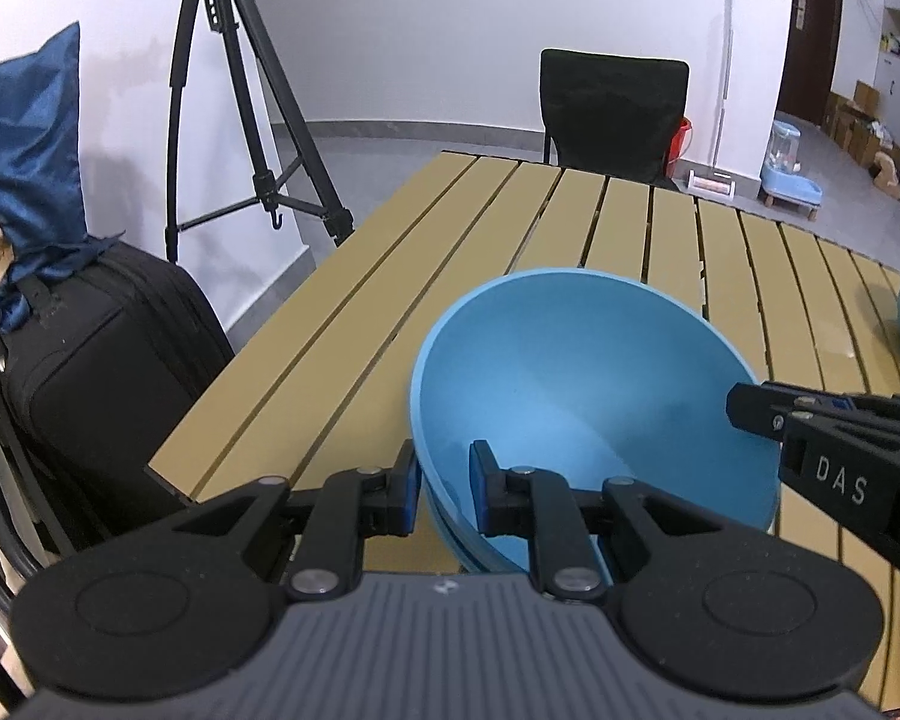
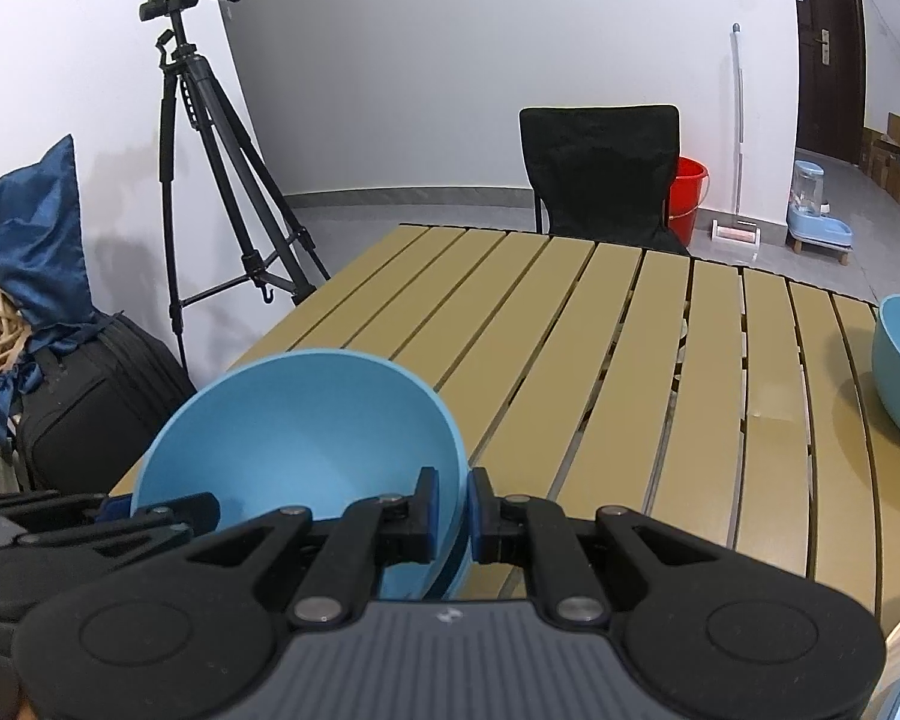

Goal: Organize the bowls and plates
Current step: 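Lower the held bowl into the placed bowl with both grippers, then open both grippers to release the stacked bowl rim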

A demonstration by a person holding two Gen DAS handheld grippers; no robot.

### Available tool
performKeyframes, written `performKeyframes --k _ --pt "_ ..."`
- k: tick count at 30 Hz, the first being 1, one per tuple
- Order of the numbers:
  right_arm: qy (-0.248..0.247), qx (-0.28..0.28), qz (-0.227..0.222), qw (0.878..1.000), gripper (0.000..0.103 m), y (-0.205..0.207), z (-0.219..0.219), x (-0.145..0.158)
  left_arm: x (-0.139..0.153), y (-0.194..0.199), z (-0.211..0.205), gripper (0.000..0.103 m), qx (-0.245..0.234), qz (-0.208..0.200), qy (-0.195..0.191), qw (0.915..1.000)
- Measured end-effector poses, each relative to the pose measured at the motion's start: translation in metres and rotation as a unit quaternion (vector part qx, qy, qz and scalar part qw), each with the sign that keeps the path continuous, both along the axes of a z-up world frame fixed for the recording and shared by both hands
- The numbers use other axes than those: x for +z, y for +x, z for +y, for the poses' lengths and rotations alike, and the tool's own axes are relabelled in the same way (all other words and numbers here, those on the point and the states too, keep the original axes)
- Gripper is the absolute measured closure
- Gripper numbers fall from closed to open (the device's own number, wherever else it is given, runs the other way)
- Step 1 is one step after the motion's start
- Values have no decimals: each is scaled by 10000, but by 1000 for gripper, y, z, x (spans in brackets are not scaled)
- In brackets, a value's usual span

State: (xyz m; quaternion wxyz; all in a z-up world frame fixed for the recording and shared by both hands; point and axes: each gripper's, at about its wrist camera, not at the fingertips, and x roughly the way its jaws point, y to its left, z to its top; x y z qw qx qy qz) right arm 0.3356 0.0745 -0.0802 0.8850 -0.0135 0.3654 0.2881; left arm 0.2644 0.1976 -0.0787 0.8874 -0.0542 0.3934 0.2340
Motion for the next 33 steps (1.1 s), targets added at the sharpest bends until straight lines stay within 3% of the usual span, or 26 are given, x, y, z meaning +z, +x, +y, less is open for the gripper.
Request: performKeyframes --k 23,33 --pt "-94 -1 -82 9999 93 0 5 -10 -16 3 -13 85 -123 67 475 9988" --pt "-59 -9 -34 10000 93 2 3 -15 -29 0 -25 85 -162 -5 916 9957"
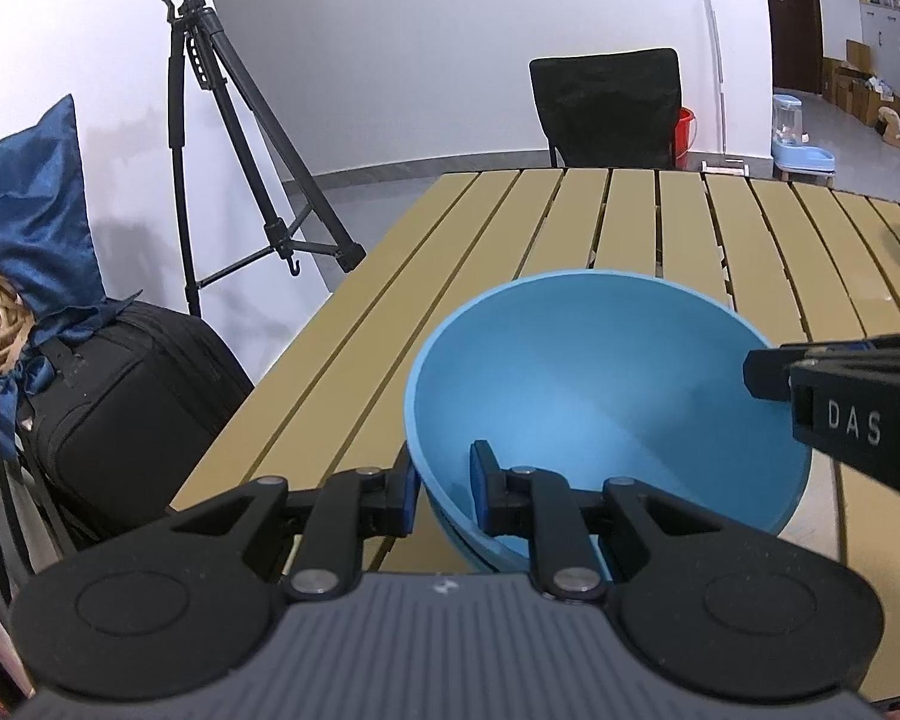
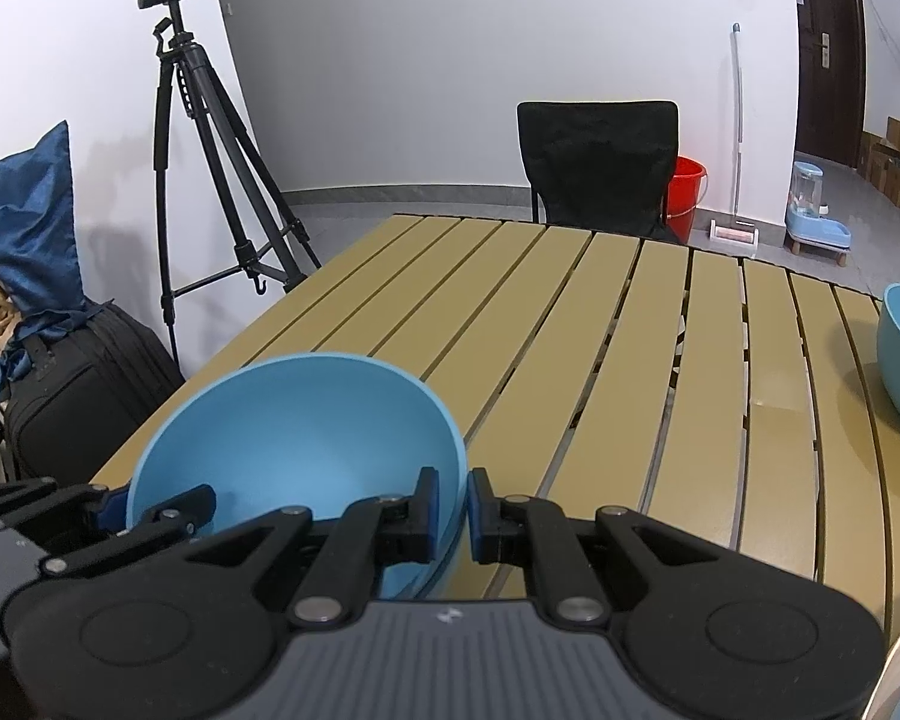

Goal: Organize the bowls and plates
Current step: 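Open both grippers to release the stacked bowl rim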

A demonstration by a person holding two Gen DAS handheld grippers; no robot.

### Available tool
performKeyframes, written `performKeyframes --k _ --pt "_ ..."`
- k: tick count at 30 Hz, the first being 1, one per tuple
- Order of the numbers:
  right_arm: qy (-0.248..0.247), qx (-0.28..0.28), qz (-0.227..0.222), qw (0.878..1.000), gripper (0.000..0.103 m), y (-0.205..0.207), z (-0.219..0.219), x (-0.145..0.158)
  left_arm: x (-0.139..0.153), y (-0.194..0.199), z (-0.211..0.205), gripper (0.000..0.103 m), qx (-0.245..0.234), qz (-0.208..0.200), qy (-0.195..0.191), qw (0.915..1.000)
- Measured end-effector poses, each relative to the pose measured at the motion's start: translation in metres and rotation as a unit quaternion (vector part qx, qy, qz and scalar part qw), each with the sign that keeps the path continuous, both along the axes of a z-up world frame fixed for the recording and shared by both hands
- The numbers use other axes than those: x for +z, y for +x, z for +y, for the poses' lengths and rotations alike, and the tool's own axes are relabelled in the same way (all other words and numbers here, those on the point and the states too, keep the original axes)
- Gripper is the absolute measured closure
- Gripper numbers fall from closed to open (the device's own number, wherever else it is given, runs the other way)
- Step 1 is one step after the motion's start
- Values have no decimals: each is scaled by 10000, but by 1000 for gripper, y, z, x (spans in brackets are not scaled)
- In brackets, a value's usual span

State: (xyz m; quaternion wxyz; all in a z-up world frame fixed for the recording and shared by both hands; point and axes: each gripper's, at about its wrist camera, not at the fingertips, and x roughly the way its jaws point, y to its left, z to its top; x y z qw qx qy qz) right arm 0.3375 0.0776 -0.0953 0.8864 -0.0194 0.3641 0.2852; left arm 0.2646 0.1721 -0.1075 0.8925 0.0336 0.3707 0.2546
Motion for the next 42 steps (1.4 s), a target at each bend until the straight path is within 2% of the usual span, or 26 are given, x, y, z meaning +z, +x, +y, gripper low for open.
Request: performKeyframes --k 11,13,15,20,23,27,28,30,32,34,39,42 --pt "65 -2 26 10000 93 2 -2 -1 -4 0 2 82 -35 -24 -13 10000" --pt "109 25 70 9999 90 3 -3 1 -1 -1 4 76 -51 -63 -73 9999" --pt "168 35 91 9998 89 3 -5 3 4 -4 5 65 -102 -172 -130 9997" --pt "274 47 43 9996 87 1 -11 12 18 -7 9 53 -56 -351 -151 9993" --pt "313 27 10 9995 77 -2 -14 17 24 -10 10 42 3 -406 -127 9991" --pt "339 -9 -100 9994 48 -7 -22 24 34 -15 11 21 25 -525 -90 9986" --pt "339 -33 -145 9993 42 -9 -24 26 37 -17 11 18 16 -558 -86 9984" --pt "359 -57 -205 9991 33 -12 -28 30 41 -20 10 7 7 -611 -59 9981" --pt "401 -90 -234 9989 23 -14 -33 34 45 -23 8 1 30 -639 -8 9980" --pt "433 -127 -243 9987 10 -15 -39 37 49 -26 7 0 7 -683 -26 9977" --pt "553 -297 -256 9977 0 -18 -55 46 54 -30 5 0 23 -669 -41 9977" --pt "608 -397 -275 9970 0 -22 -66 52 57 -33 5 0 16 -677 -136 9976"
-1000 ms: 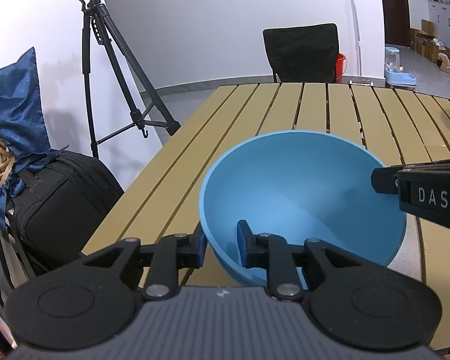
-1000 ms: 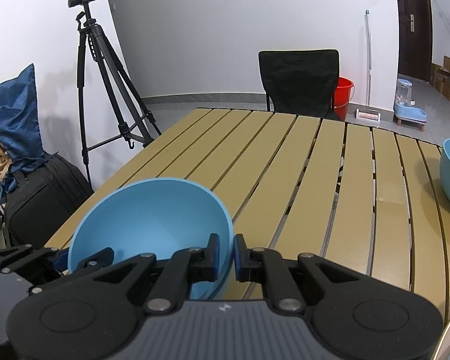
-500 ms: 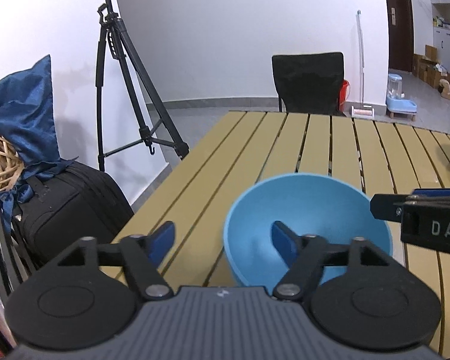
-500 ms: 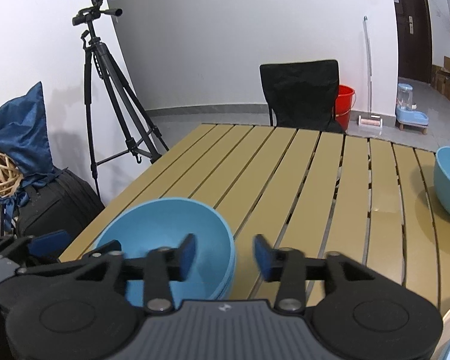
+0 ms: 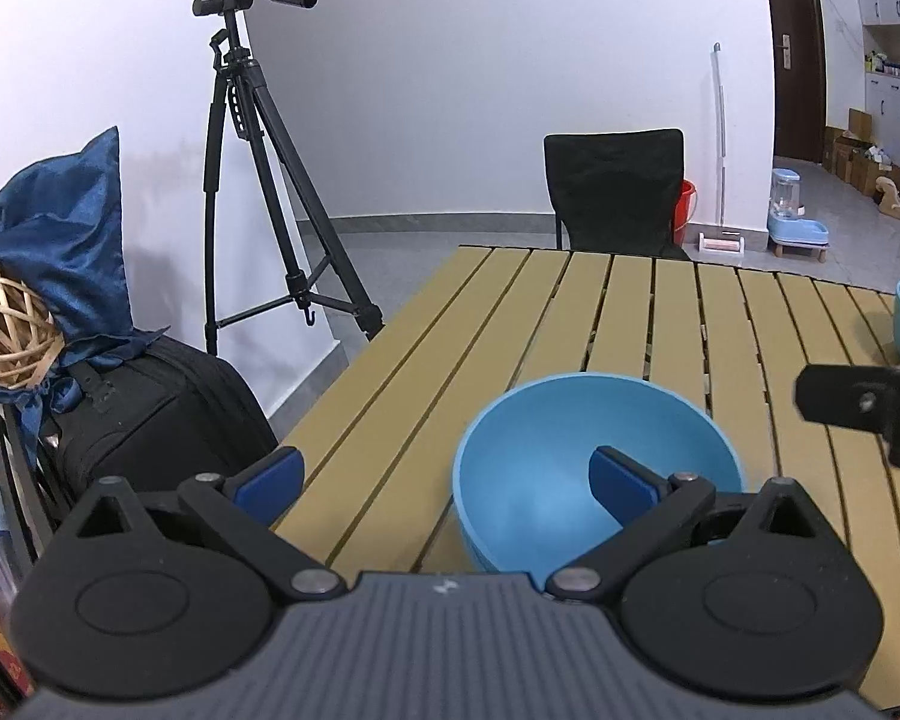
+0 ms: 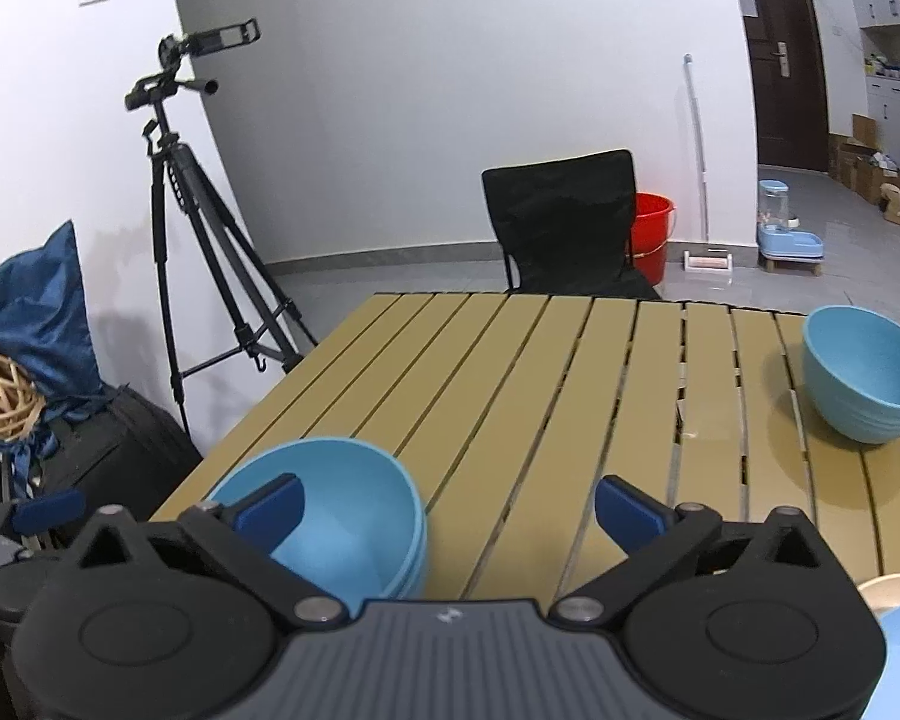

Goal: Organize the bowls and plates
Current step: 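Move both grippers back from the nested bowls toward the last blue bowl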

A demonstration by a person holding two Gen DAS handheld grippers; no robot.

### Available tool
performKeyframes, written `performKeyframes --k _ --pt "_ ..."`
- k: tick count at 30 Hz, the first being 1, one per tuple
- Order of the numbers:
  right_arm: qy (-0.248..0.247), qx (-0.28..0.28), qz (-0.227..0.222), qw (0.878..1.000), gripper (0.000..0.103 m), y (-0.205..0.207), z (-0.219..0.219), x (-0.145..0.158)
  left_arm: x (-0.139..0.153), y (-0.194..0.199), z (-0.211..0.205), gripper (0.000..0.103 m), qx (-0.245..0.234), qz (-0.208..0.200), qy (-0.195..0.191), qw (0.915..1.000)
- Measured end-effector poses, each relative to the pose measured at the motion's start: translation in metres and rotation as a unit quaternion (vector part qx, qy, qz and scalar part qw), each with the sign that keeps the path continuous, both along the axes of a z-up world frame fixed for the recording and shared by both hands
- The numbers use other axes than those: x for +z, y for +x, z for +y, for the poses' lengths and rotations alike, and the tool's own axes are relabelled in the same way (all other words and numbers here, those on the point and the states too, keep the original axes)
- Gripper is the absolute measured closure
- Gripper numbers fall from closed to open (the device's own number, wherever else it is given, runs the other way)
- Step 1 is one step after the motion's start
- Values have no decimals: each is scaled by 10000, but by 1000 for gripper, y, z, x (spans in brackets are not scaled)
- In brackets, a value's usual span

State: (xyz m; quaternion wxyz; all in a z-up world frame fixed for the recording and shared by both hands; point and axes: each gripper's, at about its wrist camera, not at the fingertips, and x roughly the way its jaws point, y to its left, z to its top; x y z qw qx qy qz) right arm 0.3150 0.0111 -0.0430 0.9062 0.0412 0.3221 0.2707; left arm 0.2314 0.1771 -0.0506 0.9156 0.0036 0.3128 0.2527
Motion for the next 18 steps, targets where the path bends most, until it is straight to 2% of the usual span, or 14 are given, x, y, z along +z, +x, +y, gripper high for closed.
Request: performKeyframes --k 5,18 --pt "84 -141 -61 9998 0 -11 -17 10 8 -9 -3 0 -72 -48 -231 9997" --pt "35 -463 -320 9984 0 -55 -67 25 19 -43 -23 0 -491 -344 -459 9971"
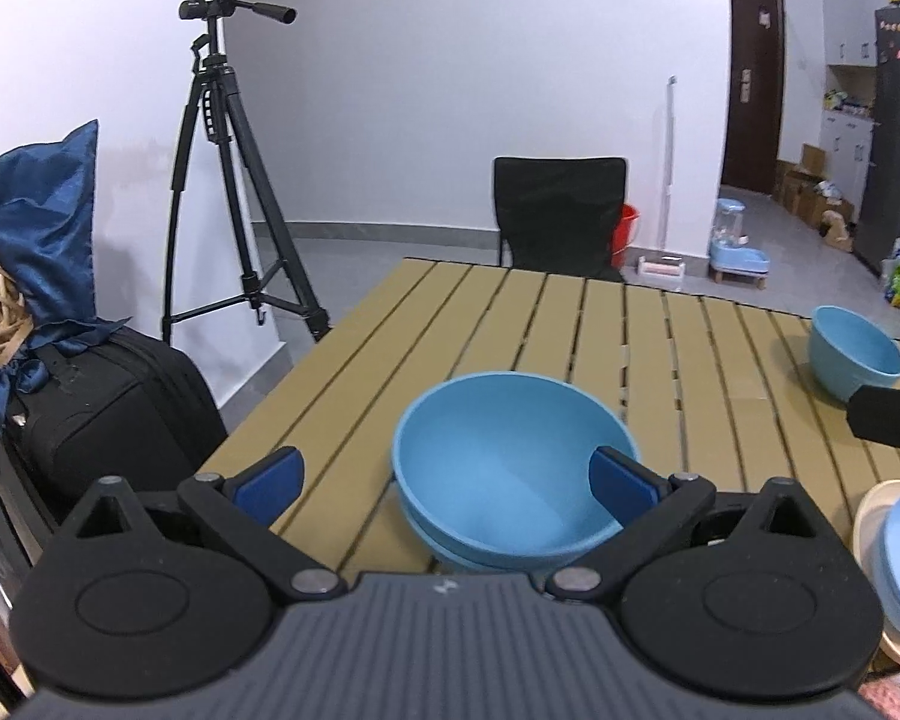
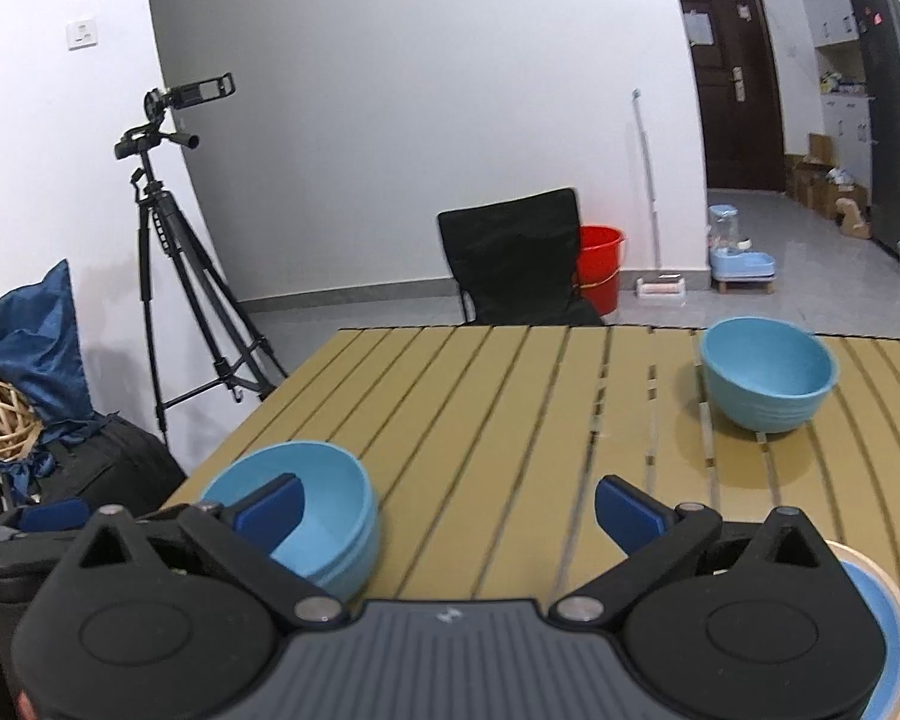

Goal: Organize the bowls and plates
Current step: 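Move both grippers back from the nested bowls toward the last blue bowl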

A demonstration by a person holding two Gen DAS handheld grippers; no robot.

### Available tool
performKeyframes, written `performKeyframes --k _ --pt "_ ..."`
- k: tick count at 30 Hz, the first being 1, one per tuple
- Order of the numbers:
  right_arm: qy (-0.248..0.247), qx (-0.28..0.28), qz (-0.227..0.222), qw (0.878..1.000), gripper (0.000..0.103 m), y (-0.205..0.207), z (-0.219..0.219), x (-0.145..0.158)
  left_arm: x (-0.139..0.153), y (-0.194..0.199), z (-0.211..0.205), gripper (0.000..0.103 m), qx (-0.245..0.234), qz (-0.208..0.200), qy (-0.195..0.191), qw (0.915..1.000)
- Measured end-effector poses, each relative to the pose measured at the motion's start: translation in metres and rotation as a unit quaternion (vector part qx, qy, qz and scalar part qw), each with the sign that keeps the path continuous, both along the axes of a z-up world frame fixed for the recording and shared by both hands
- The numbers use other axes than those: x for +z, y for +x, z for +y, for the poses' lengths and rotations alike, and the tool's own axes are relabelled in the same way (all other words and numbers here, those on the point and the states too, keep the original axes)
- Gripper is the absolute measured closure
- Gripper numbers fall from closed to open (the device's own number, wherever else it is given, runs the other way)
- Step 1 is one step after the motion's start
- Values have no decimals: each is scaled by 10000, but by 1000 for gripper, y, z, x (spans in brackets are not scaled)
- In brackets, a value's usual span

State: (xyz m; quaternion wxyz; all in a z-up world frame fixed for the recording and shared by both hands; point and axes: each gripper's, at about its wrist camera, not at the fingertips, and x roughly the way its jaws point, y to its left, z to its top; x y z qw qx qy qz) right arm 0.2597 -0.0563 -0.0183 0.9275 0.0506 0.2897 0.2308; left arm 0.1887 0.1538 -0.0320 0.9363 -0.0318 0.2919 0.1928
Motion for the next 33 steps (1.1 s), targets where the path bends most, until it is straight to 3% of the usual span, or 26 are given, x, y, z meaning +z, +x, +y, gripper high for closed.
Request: performKeyframes --k 4,14,20,26,33 --pt "-32 -239 34 9997 0 -13 -27 0 -1 -12 -8 0 -219 -86 -105 9997" --pt "-314 -944 105 9950 0 -46 -88 -15 -6 -21 -42 0 -652 -118 38 9978" --pt "-1267 -1657 192 9778 0 -55 -101 -20 -9 -23 -59 0 -850 -104 53 9963" --pt "-754 -1841 274 9796 0 -63 -131 -14 -12 -21 -71 0 -981 -2 29 9952" --pt "-804 -1950 413 9766 0 -64 -150 -13 -15 -18 -85 0 -1121 173 -31 9935"
